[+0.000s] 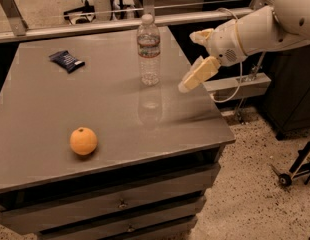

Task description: Pick water bottle

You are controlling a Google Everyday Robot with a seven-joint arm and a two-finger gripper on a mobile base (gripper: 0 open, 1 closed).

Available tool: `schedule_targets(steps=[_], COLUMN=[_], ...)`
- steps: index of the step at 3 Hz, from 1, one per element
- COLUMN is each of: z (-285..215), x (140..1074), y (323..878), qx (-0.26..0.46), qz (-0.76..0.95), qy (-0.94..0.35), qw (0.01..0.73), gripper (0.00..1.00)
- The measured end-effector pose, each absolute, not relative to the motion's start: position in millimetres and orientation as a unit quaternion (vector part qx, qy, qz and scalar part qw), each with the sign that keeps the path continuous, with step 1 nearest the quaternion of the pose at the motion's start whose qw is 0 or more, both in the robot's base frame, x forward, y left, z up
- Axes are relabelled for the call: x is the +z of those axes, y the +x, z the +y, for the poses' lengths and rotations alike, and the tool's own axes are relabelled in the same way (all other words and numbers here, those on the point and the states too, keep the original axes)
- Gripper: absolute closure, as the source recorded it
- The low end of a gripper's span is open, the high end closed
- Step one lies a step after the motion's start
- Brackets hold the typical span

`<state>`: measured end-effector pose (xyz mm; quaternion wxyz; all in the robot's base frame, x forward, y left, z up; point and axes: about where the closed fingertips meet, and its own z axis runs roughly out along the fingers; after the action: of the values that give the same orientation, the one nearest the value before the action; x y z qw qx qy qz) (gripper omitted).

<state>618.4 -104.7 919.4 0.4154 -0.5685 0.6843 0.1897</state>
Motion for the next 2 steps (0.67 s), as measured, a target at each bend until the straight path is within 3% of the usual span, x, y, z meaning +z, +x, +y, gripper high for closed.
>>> schedule_targets(steps=[2], z=[-51], x=[902], y=[666], qx=[0.263], qz=[0.645], qy=[-0.544], qw=[0.468], gripper=[0.0])
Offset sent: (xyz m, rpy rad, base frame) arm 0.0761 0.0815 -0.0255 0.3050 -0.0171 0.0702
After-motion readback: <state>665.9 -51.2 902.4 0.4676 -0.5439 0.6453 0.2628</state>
